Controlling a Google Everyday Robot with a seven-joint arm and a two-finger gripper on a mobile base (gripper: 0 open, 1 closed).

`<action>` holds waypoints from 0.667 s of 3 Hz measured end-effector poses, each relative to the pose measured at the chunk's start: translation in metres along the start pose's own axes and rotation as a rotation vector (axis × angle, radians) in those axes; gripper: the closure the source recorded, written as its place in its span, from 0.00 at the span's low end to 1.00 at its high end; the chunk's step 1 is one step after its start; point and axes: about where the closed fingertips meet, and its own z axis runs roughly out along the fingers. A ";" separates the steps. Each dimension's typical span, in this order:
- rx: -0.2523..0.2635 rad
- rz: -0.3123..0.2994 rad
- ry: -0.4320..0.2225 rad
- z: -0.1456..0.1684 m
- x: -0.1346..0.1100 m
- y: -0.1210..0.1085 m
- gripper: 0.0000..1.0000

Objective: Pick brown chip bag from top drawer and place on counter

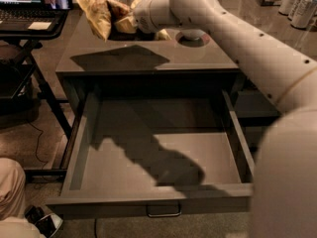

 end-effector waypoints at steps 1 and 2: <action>-0.105 -0.036 0.045 0.031 0.016 -0.001 0.81; -0.164 -0.028 0.105 0.037 0.040 -0.001 0.58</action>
Offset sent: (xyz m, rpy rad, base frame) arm 0.0271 -0.0040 -0.0775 -0.1535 0.1860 0.1717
